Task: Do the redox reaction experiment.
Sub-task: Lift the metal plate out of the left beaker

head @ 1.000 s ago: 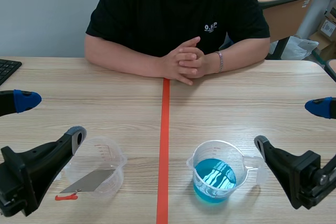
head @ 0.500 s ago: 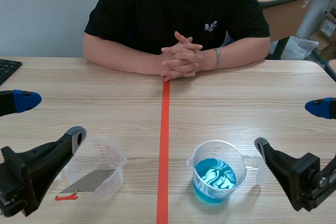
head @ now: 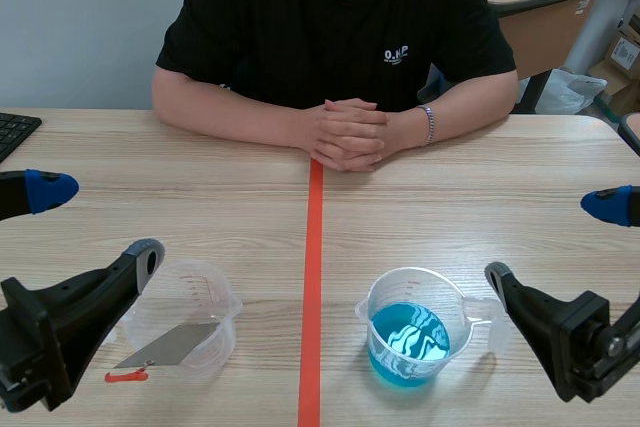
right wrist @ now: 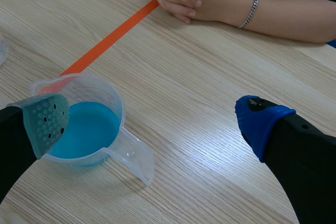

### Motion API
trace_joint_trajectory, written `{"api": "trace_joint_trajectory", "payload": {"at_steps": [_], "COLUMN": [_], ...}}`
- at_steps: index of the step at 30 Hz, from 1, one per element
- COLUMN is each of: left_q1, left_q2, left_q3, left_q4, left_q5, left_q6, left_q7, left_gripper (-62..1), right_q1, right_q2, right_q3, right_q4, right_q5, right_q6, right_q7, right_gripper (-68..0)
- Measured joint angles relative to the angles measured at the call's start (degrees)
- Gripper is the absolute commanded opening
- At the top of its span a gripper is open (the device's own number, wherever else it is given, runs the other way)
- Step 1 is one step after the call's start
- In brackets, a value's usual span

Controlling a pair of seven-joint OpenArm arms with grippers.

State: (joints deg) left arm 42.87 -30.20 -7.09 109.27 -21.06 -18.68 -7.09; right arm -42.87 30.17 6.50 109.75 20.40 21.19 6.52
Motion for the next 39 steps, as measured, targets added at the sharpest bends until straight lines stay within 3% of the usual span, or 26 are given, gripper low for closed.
{"api": "trace_joint_trajectory", "payload": {"at_steps": [9,21,26,30,36,39], "left_q1": [0.9,16.1,22.8,25.5,26.5,26.5], "left_q2": [0.0,-0.5,-0.4,-0.3,4.9,7.8], "left_q3": [-1.0,-14.4,-15.1,-15.1,-15.1,-14.3], "left_q4": [0.0,0.0,0.0,-2.6,-11.1,-14.2], "left_q5": [0.0,0.0,0.0,0.0,0.0,1.8], "left_q6": [0.3,1.6,6.7,7.6,7.7,7.8], "left_q7": [-0.1,-1.7,-0.9,-0.1,0.3,-0.3], "left_gripper": [-1.1,-1.1,-1.1,-1.1,-1.1,-1.1], "right_q1": [0.0,0.0,0.0,0.0,1.6,4.3], "right_q2": [0.0,0.0,0.0,0.5,2.2,3.3], "right_q3": [0.0,0.0,0.0,-0.9,-6.5,-9.8], "right_q4": [0.0,0.0,0.0,0.0,0.0,0.0], "right_q5": [0.0,-1.1,-3.4,-6.1,-9.1,-10.1], "right_q6": [0.0,0.0,0.1,0.7,1.1,1.1], "right_q7": [0.9,1.8,4.6,7.2,8.5,8.7], "right_gripper": [0.4,0.4,0.4,0.4,0.4,0.4]}}
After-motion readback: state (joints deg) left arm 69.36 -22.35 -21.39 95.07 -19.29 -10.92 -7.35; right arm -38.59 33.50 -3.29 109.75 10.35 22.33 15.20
